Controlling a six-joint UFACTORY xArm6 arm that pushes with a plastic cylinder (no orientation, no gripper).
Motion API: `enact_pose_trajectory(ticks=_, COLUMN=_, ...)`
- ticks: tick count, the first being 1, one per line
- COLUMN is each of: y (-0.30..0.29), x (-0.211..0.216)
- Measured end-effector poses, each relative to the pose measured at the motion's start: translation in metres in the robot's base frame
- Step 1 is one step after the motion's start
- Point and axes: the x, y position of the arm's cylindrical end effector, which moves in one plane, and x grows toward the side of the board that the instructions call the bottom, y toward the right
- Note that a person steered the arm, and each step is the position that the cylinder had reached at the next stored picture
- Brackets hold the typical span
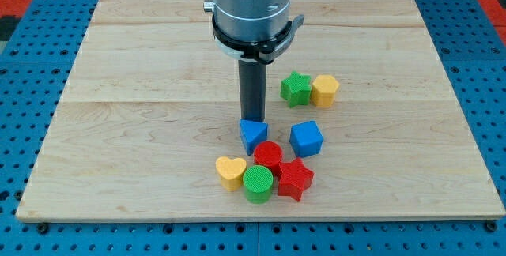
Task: Push the green star into blue cube
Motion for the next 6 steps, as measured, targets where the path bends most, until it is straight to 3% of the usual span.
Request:
enact_pose_trajectory(ticks=3, y=-0.013, x=-0.005)
enact_pose_trajectory(ticks=5, y=-0.013, x=-0.168)
enact_pose_trajectory(ticks=6, y=0.053, x=-0.178)
